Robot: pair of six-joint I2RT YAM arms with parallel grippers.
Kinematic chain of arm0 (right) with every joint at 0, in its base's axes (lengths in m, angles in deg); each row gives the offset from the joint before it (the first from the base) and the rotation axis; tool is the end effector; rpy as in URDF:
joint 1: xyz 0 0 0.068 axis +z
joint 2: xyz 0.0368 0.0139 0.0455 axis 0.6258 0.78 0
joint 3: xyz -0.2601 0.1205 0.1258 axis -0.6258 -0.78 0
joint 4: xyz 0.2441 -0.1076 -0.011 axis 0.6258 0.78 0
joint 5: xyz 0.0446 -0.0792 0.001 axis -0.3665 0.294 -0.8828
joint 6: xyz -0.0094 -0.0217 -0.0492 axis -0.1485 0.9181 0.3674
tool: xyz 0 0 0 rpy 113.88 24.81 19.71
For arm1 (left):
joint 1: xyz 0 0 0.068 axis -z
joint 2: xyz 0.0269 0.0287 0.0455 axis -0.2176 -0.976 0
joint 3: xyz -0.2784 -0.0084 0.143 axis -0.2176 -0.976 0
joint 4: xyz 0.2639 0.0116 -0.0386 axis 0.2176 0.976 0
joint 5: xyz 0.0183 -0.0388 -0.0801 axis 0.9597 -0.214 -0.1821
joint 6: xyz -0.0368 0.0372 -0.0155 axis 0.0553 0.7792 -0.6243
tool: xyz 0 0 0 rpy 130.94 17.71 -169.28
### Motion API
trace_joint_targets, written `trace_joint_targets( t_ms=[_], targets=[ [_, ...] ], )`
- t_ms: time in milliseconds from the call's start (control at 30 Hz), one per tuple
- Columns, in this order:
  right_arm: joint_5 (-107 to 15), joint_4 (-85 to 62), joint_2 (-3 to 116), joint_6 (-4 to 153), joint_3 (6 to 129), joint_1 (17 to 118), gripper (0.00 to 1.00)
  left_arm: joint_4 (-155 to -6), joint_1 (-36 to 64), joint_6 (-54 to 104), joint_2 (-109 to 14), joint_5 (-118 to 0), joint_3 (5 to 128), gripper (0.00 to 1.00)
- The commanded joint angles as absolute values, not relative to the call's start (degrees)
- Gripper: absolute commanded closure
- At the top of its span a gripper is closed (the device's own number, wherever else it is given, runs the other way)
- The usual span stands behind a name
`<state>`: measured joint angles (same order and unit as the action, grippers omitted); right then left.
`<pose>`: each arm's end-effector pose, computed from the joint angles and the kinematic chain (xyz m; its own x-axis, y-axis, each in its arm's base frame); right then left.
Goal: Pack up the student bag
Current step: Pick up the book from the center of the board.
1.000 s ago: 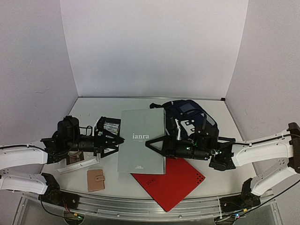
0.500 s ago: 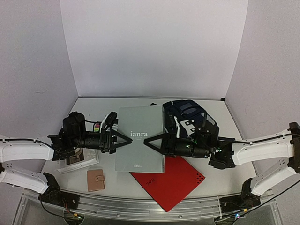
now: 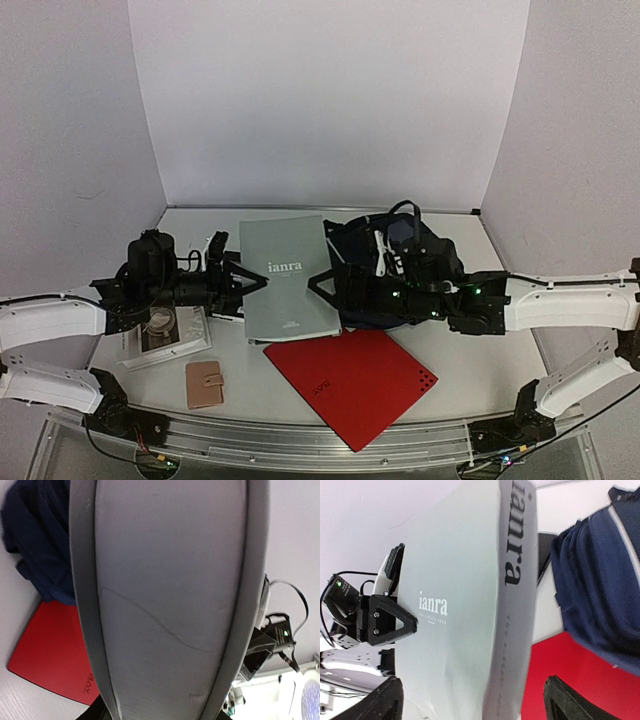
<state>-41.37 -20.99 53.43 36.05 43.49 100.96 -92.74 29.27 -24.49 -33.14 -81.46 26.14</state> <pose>0.1442 0.2777 0.3244 -0.7411 0.1212 -0.6604 -0.5379 0.4814 0.6920 0.1532 -0.1625 0.2845 -0.9154 -0.1869 -0.3564 0.2927 0.2986 -0.9084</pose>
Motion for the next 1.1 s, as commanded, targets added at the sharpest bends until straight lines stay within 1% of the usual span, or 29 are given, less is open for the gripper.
trace_joint_targets(
  t_ms=[0,133,300,467,533,600,833,1000,1067],
  targets=[
    [-30.3,-5.3,52.8,41.3,51.3,95.5,0.02,-87.8,20.6,-27.1,-33.1,-81.6,30.6,0.79],
    [-27.9,-1.5,55.6,46.7,54.9,91.6,0.02,-82.3,15.9,-23.8,-33.0,-81.9,35.8,0.78],
    [-26.5,1.8,64.4,55.2,61.7,91.3,0.02,-71.8,9.7,-21.4,-33.9,-81.6,41.2,0.77],
    [-31.1,7.5,73.7,63.4,68.7,91.5,0.21,-68.2,7.4,-21.6,-33.7,-82.2,40.6,0.76],
    [-31.7,9.3,76.8,65.3,70.8,91.7,0.26,-67.8,7.3,-22.4,-32.8,-82.3,38.9,0.76],
    [-31.3,10.4,78.9,66.4,72.1,91.9,0.28,-67.7,7.3,-23.3,-31.5,-82.4,37.0,0.76],
    [-29.6,11.4,85.3,67.1,74.3,92.7,0.33,-64.6,7.3,-25.3,-25.0,-81.0,32.4,0.76],
    [-26.7,12.0,90.1,67.3,77.2,95.1,0.32,-62.6,7.2,-25.7,-21.7,-80.3,31.0,0.75],
    [-24.2,12.7,91.9,66.6,78.7,95.7,0.30,-62.3,7.2,-25.7,-21.4,-80.4,30.7,0.75]
  ],
)
